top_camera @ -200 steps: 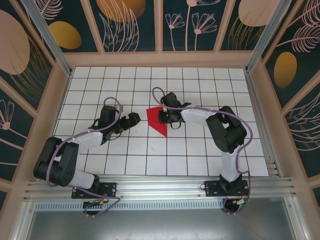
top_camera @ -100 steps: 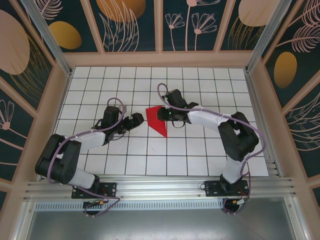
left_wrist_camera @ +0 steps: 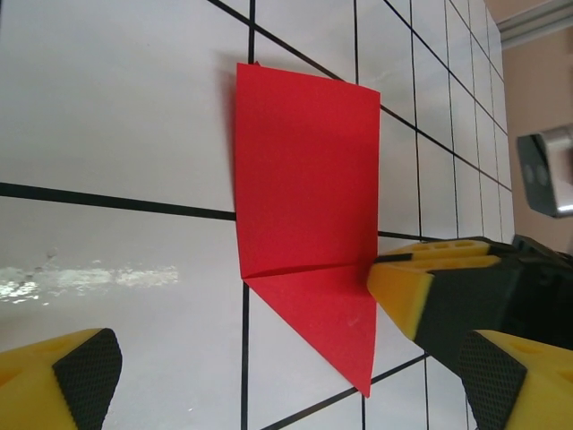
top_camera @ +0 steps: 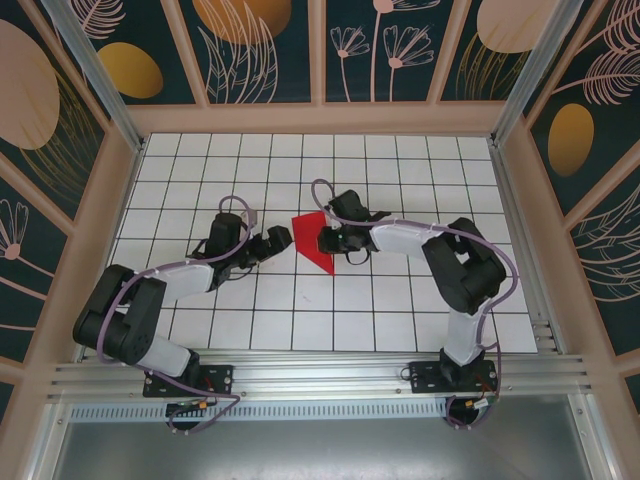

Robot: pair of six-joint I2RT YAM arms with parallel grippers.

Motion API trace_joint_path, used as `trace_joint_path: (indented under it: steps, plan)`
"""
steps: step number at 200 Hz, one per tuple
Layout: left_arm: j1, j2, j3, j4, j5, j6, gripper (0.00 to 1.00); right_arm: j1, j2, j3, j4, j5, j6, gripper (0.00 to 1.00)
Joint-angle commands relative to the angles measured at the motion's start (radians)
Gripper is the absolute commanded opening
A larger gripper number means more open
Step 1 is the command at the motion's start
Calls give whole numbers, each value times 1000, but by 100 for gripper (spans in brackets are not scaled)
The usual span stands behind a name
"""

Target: Fold a paper plane with a square sheet of paper (pick it up from the middle)

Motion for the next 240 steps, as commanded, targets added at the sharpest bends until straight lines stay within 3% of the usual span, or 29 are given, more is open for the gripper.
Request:
trace_joint_path:
  steps: [1, 81, 140, 164, 240]
  plan:
    - [-13, 24, -8, 47, 37, -25, 99, -15, 36, -9, 36, 8, 9, 18]
    - [-73, 118, 34, 111, 92, -109, 87, -81, 28, -152, 167, -118, 131, 17]
    - [-93, 203, 86, 153, 110, -186, 56, -90, 21, -182, 195, -137, 142, 17]
    - [-93, 246, 105, 144, 100, -189, 48, -92, 18, -194, 209, -146, 141, 17]
    - [-93, 309, 170, 106, 73, -188, 39, -102, 14, -213, 240, -167, 138, 17]
